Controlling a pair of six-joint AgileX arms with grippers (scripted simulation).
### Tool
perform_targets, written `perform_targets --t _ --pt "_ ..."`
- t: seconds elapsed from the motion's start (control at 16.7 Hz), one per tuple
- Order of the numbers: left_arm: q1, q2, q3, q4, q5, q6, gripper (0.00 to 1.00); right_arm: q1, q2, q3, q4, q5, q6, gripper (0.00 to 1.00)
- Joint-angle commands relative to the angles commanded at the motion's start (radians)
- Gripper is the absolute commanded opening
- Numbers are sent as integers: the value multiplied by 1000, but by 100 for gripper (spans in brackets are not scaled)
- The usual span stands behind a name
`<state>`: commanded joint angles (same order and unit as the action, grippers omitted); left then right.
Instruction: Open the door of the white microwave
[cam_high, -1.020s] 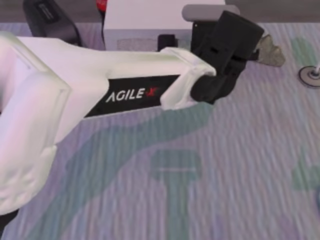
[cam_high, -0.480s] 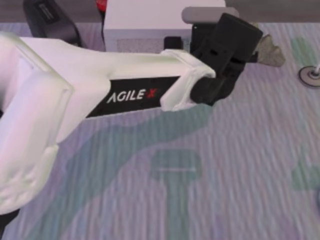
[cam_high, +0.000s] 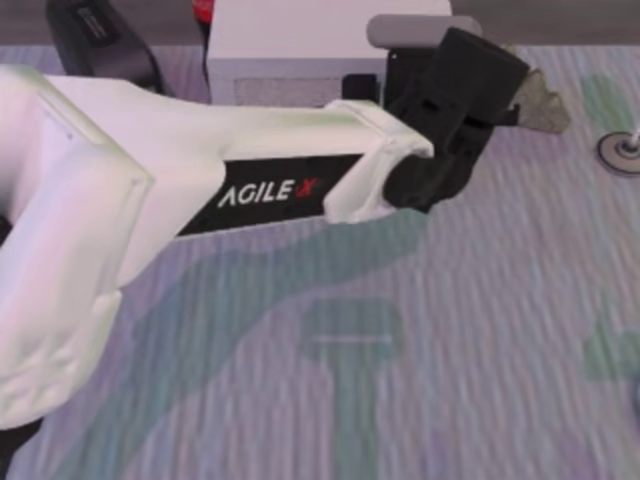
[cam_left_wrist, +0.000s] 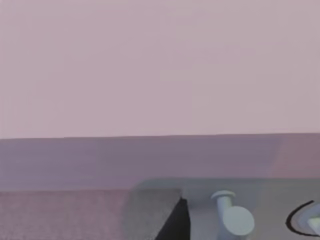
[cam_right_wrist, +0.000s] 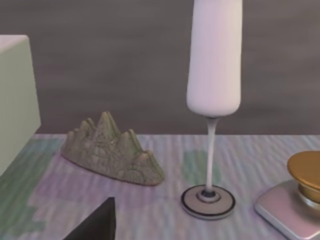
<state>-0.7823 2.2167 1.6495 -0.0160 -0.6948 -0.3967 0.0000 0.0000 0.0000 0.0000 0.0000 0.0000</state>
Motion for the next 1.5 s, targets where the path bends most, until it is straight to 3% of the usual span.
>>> perform_targets --t 0.36,0.42,0.66,0.9,1.26,1.5 --pt "0 0 0 0 0 0 0 0 0 0 0 0 0 100" --pt "-61 -21 -36 2 5 -2 0 0 0 0 0 0 0 100" --pt "-56 8 25 -67 27 -22 0 0 0 0 0 0 0 100" --pt "-39 79 205 -303 92 -82 0 0 0 0 0 0 0 100" --pt "5 173 555 -816 237 -202 0 0 0 0 0 0 0 100" --pt "33 217 717 -1049 320 -259 0 0 0 0 0 0 0 100"
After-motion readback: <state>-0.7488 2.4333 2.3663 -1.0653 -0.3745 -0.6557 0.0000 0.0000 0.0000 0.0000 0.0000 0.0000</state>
